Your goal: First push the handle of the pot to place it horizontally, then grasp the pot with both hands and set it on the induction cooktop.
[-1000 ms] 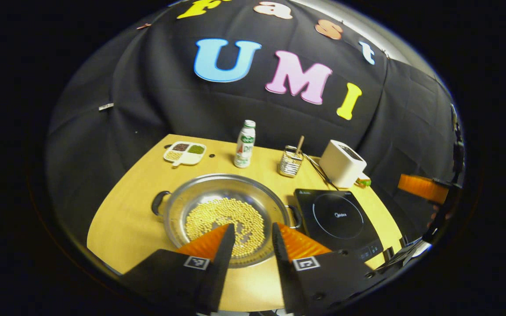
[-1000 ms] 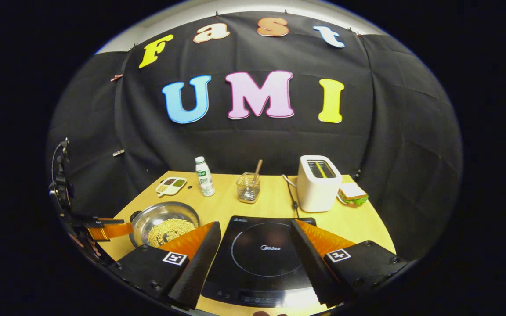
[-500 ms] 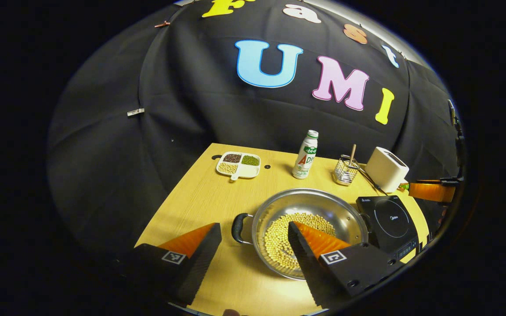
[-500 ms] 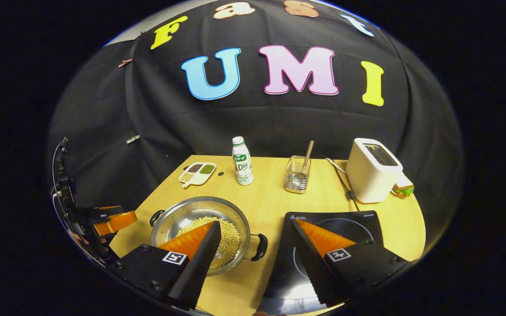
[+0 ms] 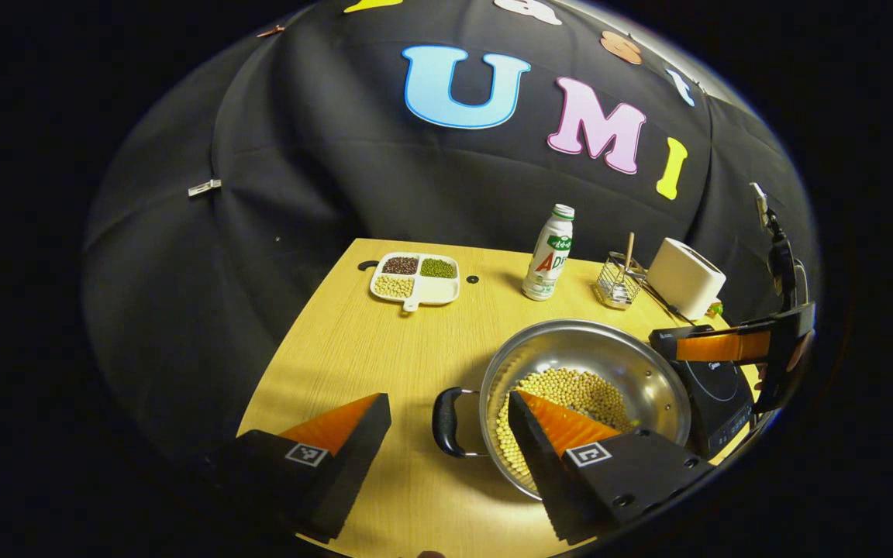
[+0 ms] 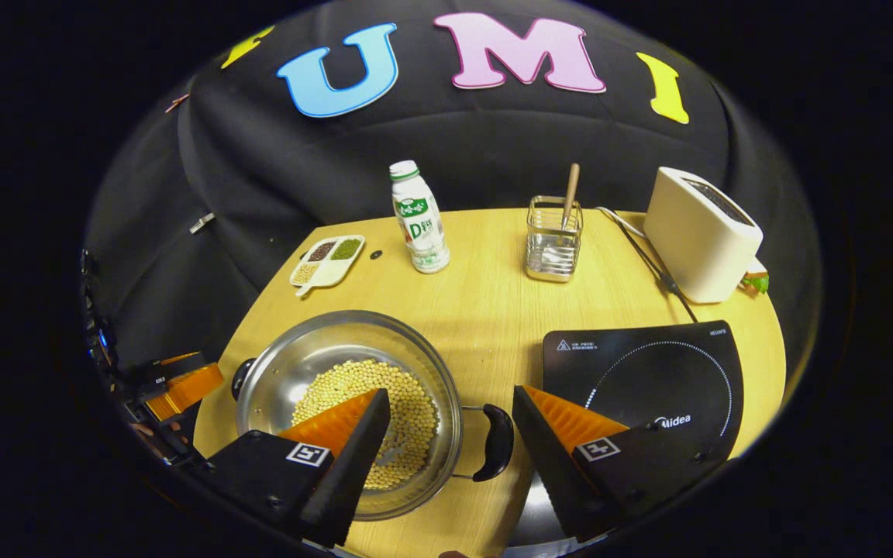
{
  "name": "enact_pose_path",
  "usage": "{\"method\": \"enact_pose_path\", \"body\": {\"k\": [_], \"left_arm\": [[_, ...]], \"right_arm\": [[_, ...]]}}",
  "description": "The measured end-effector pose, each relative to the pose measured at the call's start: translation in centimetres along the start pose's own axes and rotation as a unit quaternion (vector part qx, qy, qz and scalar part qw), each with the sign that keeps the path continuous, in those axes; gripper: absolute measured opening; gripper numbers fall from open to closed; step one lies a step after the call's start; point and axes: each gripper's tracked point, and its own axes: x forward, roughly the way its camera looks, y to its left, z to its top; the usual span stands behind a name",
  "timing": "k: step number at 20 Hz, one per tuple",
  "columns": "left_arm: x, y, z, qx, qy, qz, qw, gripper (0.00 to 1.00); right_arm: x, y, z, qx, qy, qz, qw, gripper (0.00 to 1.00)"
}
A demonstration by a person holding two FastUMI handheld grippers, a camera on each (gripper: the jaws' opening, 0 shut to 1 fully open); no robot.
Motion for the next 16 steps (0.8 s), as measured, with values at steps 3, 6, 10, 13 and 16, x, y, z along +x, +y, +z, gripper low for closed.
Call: {"method": "enact_pose_path", "body": {"k": [3,6,10,13,16], "left_arm": [[1.7,0.6,-0.2,0.008,0.004,-0.007,1.0,0.95],[3.1,0.9,-0.8,0.009,0.013,-0.017,1.0,0.95],[4.8,0.3,-1.8,-0.006,0.025,-0.041,0.999,0.95],[5.8,-0.2,-3.0,-0.027,0.043,-0.058,0.997,0.94],[5.6,-0.8,-3.8,-0.05,0.047,-0.074,0.995,0.91]], "right_arm": [[1.1,-1.1,-1.2,0.0,0.011,-0.014,1.0,0.99],[2.0,-1.2,-3.0,-0.003,0.027,-0.014,1.0,0.99],[2.8,-0.7,-4.5,-0.002,0.037,-0.014,0.999,0.99],[3.6,-0.7,-6.0,-0.014,0.052,-0.018,0.998,0.99],[4.0,-0.5,-6.7,-0.001,0.053,-0.024,0.998,0.99]]}}
